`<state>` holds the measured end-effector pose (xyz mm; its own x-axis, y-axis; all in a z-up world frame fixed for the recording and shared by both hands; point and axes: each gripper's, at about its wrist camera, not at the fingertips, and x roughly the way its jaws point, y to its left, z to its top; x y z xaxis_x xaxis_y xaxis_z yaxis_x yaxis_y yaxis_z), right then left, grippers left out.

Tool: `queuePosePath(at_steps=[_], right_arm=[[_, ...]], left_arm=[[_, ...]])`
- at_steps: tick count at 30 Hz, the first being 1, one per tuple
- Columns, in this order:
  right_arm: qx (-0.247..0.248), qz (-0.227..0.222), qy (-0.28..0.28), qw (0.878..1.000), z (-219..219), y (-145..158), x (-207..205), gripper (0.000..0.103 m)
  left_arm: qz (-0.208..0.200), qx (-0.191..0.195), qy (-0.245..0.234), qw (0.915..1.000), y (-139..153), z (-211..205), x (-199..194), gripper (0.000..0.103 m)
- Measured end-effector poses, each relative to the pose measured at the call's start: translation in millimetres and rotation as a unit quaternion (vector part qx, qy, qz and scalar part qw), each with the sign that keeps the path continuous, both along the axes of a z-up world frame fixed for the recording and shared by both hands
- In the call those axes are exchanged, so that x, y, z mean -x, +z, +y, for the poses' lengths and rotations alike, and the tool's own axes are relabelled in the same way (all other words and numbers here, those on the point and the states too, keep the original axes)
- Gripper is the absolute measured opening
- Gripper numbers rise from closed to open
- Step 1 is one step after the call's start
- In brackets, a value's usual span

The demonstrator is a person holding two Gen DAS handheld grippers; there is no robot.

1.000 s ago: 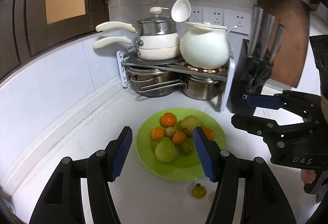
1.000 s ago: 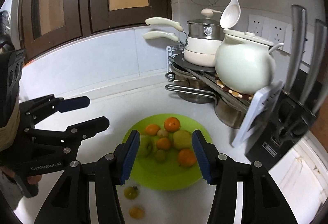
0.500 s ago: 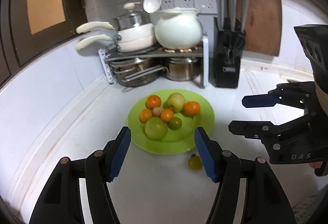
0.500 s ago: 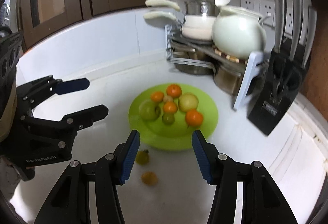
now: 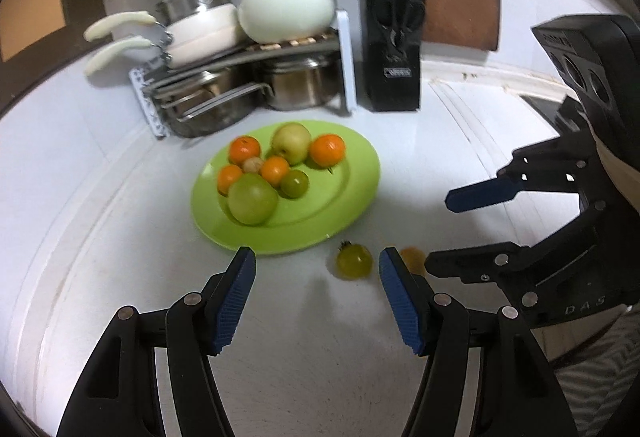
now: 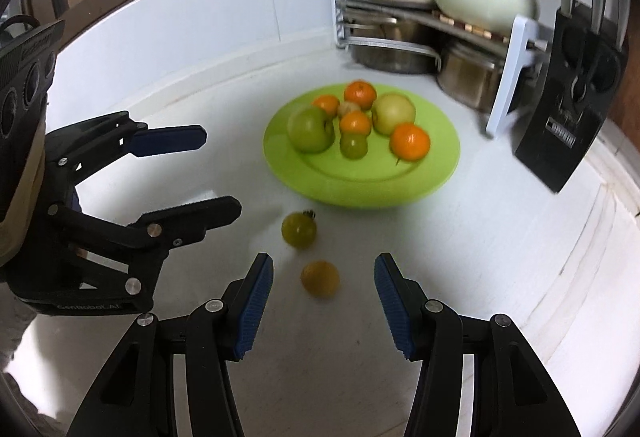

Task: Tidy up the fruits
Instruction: 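Withdraw both open tools toward the last two small fruits on the counter, then grasp a stemmed green citrus with the left tool while the right tool grasps a small brown citrus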

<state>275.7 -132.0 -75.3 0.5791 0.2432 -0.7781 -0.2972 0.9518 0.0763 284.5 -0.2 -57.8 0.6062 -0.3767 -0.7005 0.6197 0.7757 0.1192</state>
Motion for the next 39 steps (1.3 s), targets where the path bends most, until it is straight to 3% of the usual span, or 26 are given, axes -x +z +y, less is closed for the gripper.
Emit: queuePosePath(at_steps=[8, 15, 34, 39], right_arm=[[-0.004, 0.031, -0.005, 0.999, 2.3, -26.2, -7.0, 0.054], [-0.011, 0.04, -0.007, 0.999, 2.3, -36.5, -14.0, 0.053], [-0.034, 0.047, 0.005, 0.998, 1.4, -45.7, -23.8, 0.035], [-0.038, 0.048, 0.006, 0.998, 0.3, -46.1, -23.6, 0.029]], left_arm=[[0.026, 0.0, -0.03, 0.9992, -23.7, -3.1, -9.2, 0.063], [0.05, 0.01, -0.049, 0.9975, -37.0, -9.2, -23.0, 0.055], [0.091, 0.014, -0.053, 0.9944, -49.8, -29.2, -36.9, 0.03], [0.093, 0.016, -0.046, 0.9945, -50.2, -29.2, -36.7, 0.029]])
